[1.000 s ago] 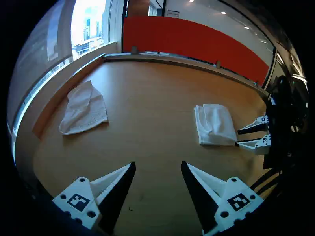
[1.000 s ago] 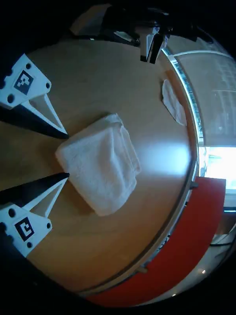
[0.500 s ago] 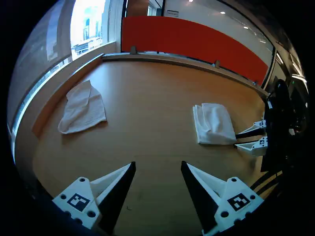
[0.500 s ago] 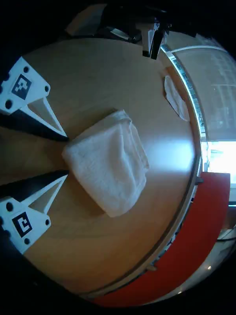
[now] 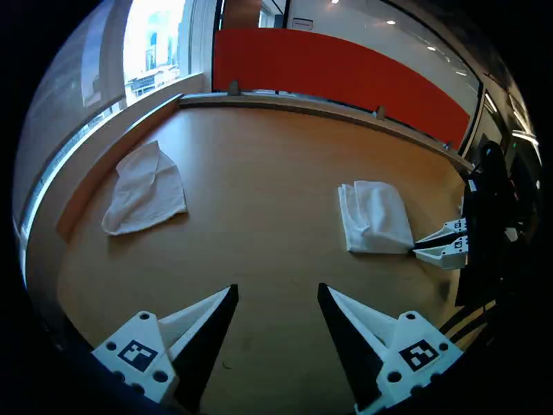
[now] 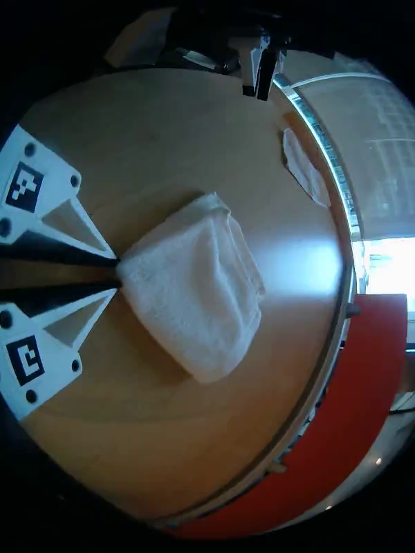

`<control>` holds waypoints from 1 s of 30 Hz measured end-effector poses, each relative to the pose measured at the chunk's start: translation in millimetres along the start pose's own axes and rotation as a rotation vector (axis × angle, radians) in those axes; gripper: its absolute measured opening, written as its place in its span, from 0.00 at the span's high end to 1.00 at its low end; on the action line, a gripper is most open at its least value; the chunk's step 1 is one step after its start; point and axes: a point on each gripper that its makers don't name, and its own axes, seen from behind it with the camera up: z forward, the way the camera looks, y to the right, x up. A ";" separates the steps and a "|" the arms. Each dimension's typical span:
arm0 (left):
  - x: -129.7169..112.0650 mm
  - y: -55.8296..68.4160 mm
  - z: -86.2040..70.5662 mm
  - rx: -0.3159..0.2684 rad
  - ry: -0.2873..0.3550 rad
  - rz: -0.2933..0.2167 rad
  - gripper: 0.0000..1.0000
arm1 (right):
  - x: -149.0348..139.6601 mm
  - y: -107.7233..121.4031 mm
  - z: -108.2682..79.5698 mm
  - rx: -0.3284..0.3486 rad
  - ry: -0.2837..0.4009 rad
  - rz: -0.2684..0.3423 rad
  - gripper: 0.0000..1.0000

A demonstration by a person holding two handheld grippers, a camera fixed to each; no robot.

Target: Fold towel

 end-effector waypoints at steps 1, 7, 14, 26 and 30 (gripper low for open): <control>-0.1 -0.1 0.0 0.000 0.000 0.000 0.15 | 0.3 0.5 -0.1 -0.003 0.001 0.002 0.94; 0.6 -0.4 0.4 0.000 0.000 0.000 0.15 | 2.8 -0.3 -0.9 0.001 0.011 0.001 0.98; 1.7 -0.2 0.8 -0.001 0.001 0.002 0.15 | 12.7 3.6 -5.9 -0.017 0.035 -0.019 0.98; 9.6 1.2 1.1 -0.004 0.012 0.007 0.15 | 72.2 19.2 -35.8 -0.048 0.137 -0.069 0.98; 12.5 2.3 1.3 -0.006 0.018 0.006 0.15 | 98.9 27.0 -49.2 -0.067 0.183 -0.096 0.98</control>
